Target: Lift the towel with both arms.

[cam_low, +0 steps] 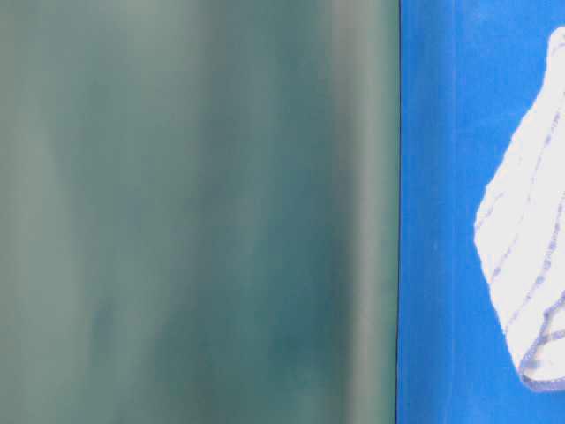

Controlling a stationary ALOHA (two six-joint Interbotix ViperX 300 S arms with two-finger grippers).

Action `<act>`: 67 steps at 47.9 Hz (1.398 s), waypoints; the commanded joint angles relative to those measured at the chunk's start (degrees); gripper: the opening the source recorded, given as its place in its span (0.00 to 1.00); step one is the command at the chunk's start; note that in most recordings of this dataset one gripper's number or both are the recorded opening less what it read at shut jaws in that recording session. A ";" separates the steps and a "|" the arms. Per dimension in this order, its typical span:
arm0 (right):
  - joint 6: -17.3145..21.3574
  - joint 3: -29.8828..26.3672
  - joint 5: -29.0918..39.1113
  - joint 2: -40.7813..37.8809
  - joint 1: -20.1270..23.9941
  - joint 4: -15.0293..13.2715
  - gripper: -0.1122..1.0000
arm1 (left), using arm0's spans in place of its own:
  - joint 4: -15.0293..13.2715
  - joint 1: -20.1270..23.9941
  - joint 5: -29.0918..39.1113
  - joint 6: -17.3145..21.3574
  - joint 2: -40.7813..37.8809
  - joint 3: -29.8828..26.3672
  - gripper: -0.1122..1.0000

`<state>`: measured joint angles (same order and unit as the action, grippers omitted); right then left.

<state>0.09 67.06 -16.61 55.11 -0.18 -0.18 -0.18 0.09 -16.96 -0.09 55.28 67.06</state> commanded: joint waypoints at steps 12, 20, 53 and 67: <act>0.00 -3.52 3.96 -6.15 -0.09 0.18 0.10 | -1.05 0.00 -2.64 -0.35 -4.92 -1.32 0.10; 0.62 -3.78 4.83 -13.27 0.00 0.26 0.10 | -1.14 0.00 -5.10 -0.26 -12.74 -1.67 0.10; 3.78 -13.80 10.81 -48.25 1.67 0.53 0.68 | -1.05 -2.46 -9.32 0.09 -47.02 -9.67 0.91; 3.78 -17.75 10.72 -57.48 1.67 0.53 0.67 | -1.23 -2.37 -9.76 0.09 -60.38 -14.68 0.90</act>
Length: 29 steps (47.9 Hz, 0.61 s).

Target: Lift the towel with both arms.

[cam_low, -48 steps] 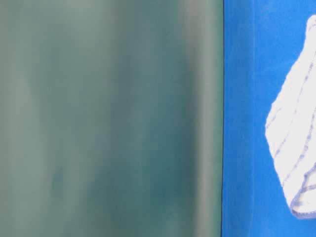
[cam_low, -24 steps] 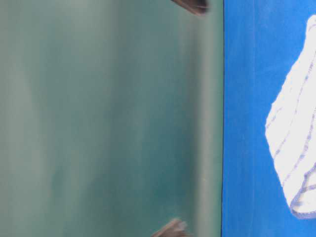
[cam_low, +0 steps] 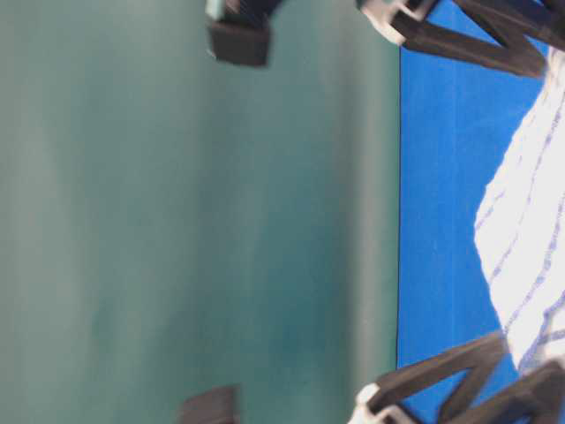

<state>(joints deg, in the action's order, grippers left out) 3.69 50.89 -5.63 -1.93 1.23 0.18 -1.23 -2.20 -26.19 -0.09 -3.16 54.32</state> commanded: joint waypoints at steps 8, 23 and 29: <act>0.18 -2.20 -0.26 -1.58 0.26 0.18 0.67 | -0.18 0.00 -0.62 0.18 -4.83 -2.99 0.90; 0.00 -2.20 -0.88 -1.58 0.26 -0.09 0.56 | -0.88 1.76 3.96 0.62 -5.36 -3.87 0.61; 0.00 -2.20 -0.70 -1.14 0.26 -0.09 0.25 | -0.79 1.93 5.98 1.14 -5.54 -4.66 0.29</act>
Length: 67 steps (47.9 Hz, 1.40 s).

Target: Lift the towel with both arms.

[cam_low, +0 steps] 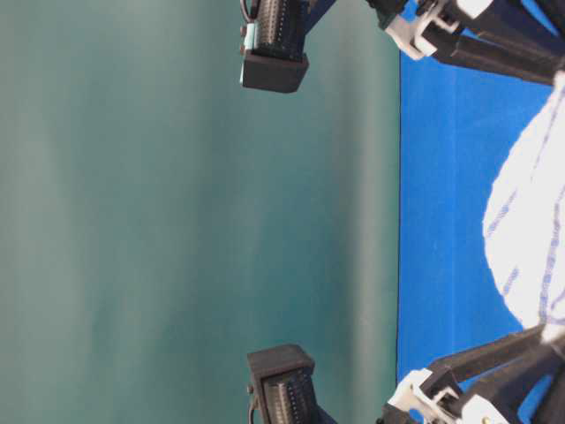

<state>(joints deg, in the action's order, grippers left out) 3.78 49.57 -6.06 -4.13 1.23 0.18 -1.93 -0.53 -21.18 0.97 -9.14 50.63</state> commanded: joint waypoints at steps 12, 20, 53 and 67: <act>0.00 -1.05 1.05 5.89 0.26 -0.09 0.14 | -0.18 0.18 4.04 0.00 4.13 -1.14 0.16; 0.00 -2.20 4.04 10.90 0.00 0.00 0.14 | -0.35 0.18 9.93 -1.49 12.48 -1.67 0.16; -0.62 -18.72 26.54 27.16 -5.45 -3.25 0.14 | 0.09 3.16 30.59 -1.85 39.29 -9.67 0.16; -0.70 -23.38 29.97 32.78 -5.63 -5.89 0.14 | 0.44 5.45 35.95 -1.41 44.91 -15.21 0.17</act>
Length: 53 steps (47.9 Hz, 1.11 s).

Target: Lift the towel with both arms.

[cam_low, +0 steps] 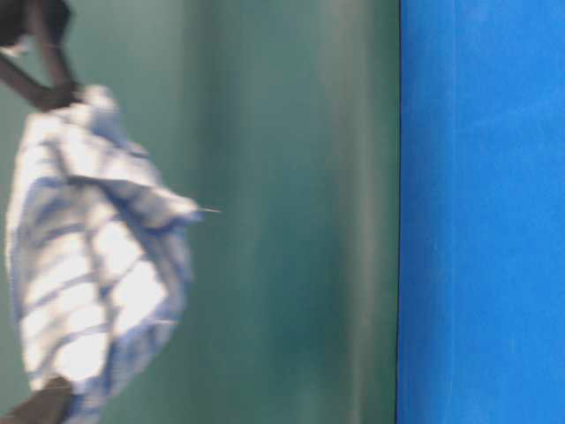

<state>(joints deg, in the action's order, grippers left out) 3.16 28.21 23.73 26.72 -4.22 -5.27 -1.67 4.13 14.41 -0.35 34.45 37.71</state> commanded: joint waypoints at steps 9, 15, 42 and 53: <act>-0.09 -2.37 0.53 3.96 -0.26 -0.97 0.14 | 0.18 1.67 0.97 0.35 2.64 -3.16 0.17; -0.09 -2.55 0.53 3.52 -0.62 -0.97 0.14 | 0.26 1.76 0.62 2.29 2.11 -3.43 0.17; -0.44 -3.60 0.53 2.90 -2.20 -1.76 0.42 | 0.00 1.58 0.00 4.31 1.67 -5.80 0.47; 0.18 -3.16 0.97 2.90 -2.20 -3.69 0.70 | 0.00 1.23 0.00 4.39 2.02 -4.66 0.94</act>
<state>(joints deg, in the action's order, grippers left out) 3.25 25.93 24.79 29.36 -6.33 -8.61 -1.58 5.63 14.68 3.96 36.04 33.49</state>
